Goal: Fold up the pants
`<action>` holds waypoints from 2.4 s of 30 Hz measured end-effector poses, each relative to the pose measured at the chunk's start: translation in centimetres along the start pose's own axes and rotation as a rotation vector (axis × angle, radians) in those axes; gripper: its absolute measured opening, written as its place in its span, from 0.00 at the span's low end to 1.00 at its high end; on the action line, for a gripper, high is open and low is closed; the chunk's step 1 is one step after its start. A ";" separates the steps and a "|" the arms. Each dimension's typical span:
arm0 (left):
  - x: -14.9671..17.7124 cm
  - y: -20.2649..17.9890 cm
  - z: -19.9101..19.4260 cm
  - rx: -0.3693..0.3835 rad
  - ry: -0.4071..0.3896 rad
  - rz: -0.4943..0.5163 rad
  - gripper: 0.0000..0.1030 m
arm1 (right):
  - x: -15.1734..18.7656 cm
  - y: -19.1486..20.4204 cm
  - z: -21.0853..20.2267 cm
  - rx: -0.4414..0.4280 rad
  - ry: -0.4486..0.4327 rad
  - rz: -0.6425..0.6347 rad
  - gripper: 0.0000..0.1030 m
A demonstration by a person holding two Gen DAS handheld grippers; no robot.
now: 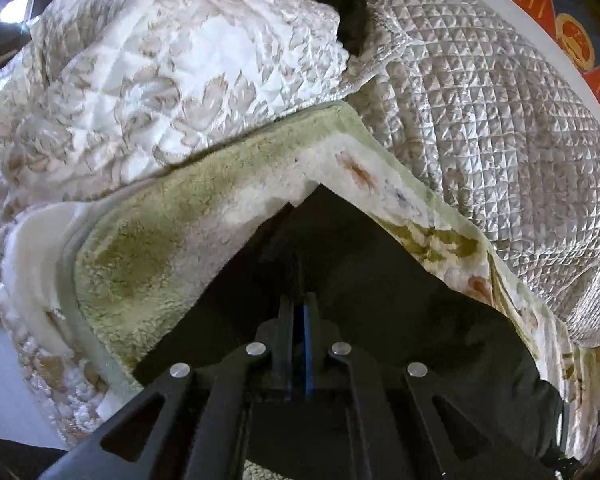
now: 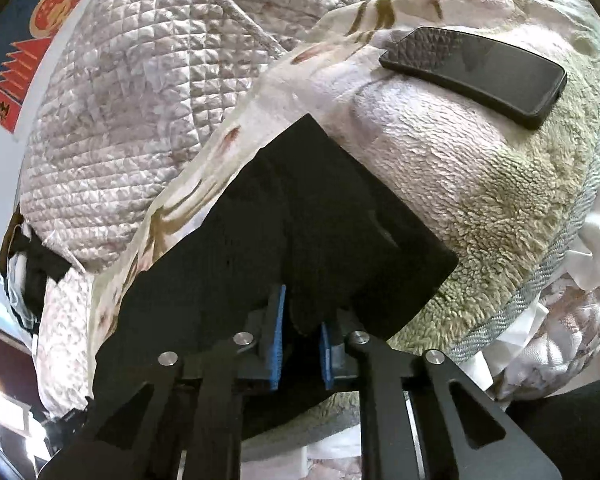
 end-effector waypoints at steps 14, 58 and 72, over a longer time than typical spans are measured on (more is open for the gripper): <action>-1.2 1.2 -5.7 -0.041 -0.096 0.024 0.04 | -1.9 2.1 -4.0 -0.089 -0.055 -0.035 0.08; 5.9 -21.3 6.3 0.210 0.226 0.528 0.33 | -6.3 4.8 9.1 0.274 0.133 -0.473 0.20; 0.5 -14.1 3.5 0.083 0.058 0.403 0.36 | -7.2 5.0 6.4 0.280 0.000 -0.465 0.24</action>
Point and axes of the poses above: each gripper's, at about its wrist camera, not at the fingertips, and z roughly the way its jaws point, y to its left, x to its underside, the point moved 5 cm from there along z, roughly the way its jaws point, and after that the axes turned 7 degrees about -x, right-handed, at the moved point
